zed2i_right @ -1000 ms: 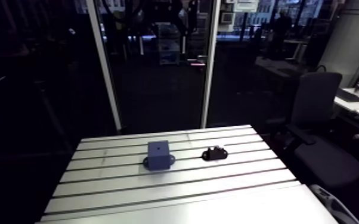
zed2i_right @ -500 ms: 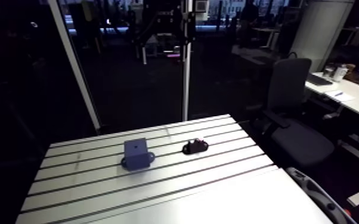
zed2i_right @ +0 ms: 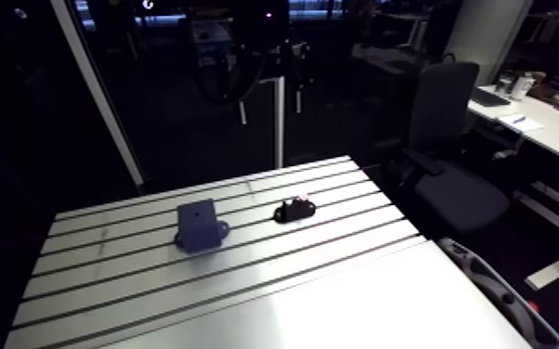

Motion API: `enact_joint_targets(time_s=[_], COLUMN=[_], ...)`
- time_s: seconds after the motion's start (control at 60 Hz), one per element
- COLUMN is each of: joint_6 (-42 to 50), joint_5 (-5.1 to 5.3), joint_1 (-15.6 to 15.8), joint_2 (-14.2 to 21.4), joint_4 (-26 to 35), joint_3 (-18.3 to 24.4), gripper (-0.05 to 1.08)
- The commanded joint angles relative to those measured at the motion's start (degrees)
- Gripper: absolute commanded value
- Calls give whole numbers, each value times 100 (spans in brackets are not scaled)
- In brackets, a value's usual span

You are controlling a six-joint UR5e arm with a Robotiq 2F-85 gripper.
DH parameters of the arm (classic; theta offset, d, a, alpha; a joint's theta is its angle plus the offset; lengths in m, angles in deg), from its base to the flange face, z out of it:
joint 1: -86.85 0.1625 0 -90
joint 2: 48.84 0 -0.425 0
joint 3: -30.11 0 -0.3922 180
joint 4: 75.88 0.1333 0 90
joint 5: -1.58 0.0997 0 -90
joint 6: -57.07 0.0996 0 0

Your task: Pick up the M10 bolt and insert it into the hole until fully seated.

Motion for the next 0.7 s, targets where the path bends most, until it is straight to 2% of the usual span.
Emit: enact_joint_targets(time_s=[0.017, 0.183, 0.4, 0.7], joint_6=[-23, -33, -16, -205], joint_5=[-88, -44, -35, -26], joint_1=[-163, -340, -375, -547], joint_2=[-168, -294, -414, -533], joint_4=[-229, -241, -285, -835], joint_3=[-108, -136, -179, -476], gripper=[1, 1, 1, 1])
